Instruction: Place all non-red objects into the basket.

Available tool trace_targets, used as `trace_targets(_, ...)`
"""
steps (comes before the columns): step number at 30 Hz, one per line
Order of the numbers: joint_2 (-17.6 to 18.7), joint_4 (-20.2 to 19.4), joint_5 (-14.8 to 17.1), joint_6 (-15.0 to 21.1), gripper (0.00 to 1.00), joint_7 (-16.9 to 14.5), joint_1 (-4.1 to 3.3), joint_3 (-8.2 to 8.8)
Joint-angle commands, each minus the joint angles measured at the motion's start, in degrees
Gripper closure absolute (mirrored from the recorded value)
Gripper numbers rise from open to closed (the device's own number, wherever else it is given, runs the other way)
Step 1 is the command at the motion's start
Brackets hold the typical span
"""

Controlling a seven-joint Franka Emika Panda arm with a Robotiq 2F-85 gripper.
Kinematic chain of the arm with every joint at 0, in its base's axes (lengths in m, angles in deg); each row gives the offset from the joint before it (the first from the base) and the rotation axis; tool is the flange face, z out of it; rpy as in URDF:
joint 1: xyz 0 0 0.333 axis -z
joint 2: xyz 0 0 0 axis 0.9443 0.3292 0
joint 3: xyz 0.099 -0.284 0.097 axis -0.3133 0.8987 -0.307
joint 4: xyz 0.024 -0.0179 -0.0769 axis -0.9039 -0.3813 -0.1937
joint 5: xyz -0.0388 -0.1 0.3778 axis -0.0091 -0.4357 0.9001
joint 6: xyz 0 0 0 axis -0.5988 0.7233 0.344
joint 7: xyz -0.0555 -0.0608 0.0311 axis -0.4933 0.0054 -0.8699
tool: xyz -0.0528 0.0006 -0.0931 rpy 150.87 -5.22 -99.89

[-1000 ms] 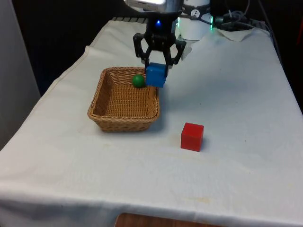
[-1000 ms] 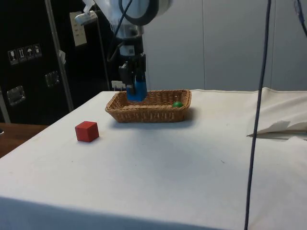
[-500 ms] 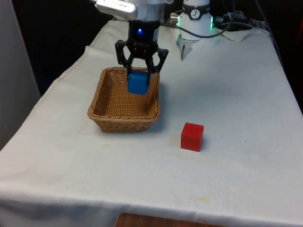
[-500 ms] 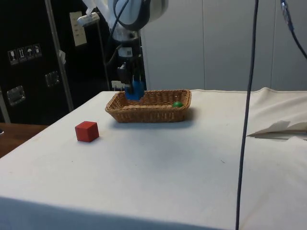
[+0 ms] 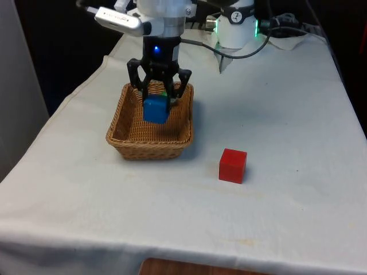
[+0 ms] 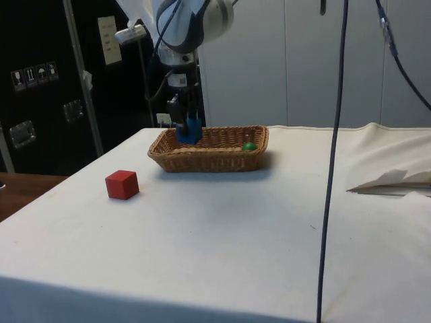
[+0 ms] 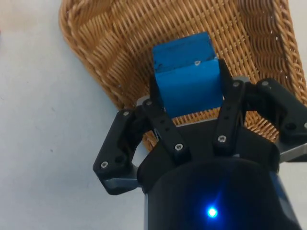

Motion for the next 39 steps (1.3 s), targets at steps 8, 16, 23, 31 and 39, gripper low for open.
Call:
trace_targets(8,2.46,0.34,3.67,2.29,0.99,-3.50,0.80,-0.46)
trace_targets(16,3.15,0.74,4.41,2.06,0.99,-3.84,0.74,-0.46)
trace_targets(23,3.32,0.92,4.35,1.95,0.44,-3.84,0.74,-0.52)
trace_targets(31,3.44,0.97,4.35,1.89,0.00,-3.84,0.74,-0.52)
trace_targets(39,1.66,1.09,3.72,0.34,0.00,-3.44,0.17,0.11)
